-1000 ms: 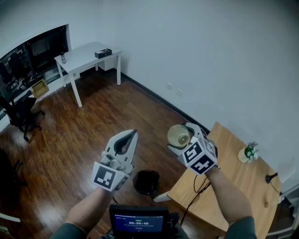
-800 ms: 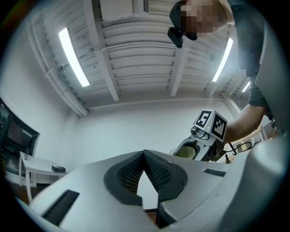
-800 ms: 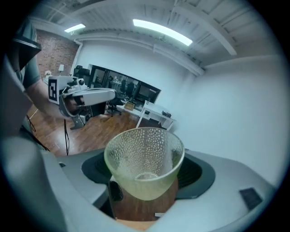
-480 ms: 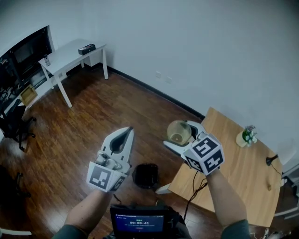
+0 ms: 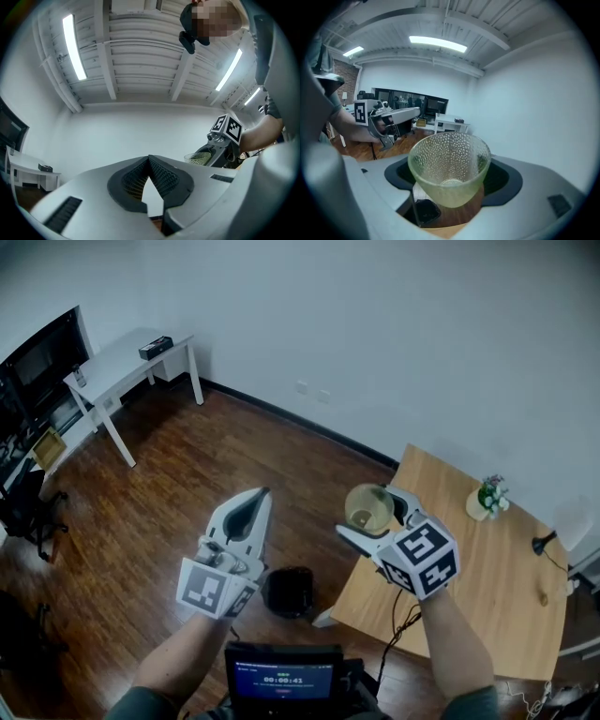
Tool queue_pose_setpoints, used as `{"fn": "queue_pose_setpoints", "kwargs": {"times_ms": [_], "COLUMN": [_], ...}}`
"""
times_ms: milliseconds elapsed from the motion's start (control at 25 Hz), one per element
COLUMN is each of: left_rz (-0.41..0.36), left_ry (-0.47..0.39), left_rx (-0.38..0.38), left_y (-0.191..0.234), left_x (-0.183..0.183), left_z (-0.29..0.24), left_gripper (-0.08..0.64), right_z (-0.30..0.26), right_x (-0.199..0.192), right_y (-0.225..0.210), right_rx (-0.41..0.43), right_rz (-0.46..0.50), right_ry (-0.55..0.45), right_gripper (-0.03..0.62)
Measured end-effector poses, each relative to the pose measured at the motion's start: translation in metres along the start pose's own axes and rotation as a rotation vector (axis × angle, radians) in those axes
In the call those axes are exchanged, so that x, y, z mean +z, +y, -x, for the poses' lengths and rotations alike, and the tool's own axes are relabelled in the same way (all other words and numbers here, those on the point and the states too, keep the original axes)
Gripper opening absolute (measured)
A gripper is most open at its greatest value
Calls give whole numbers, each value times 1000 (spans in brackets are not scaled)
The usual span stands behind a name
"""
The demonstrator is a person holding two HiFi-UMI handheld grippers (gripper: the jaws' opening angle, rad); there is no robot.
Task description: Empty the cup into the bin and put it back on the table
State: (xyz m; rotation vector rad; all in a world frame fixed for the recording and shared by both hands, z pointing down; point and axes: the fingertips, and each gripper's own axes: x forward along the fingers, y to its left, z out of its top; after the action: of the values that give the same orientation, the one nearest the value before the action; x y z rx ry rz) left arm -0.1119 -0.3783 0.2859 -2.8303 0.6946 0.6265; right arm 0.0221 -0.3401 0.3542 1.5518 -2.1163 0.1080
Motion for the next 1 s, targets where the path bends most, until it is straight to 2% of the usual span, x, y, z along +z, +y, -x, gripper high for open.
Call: {"fn": "queue_pose_setpoints", "kwargs": {"times_ms": [160, 520, 1000], "left_rz": [6, 45, 129], "left_ry": [19, 22, 68], "left_rx": [-20, -118, -299], "left_y": [-18, -97, -246], "left_x": [-2, -15, -39], "left_z": [-18, -68, -127], "left_gripper": [-9, -9, -9], "right_z": [23, 97, 227], "right_x": [-2, -40, -126], "right_y": [-11, -49, -107], "right_rx": [-10, -72, -212], "right_rz": [-49, -81, -213], "right_ry": [-42, -42, -34], "right_gripper": [397, 397, 397]}}
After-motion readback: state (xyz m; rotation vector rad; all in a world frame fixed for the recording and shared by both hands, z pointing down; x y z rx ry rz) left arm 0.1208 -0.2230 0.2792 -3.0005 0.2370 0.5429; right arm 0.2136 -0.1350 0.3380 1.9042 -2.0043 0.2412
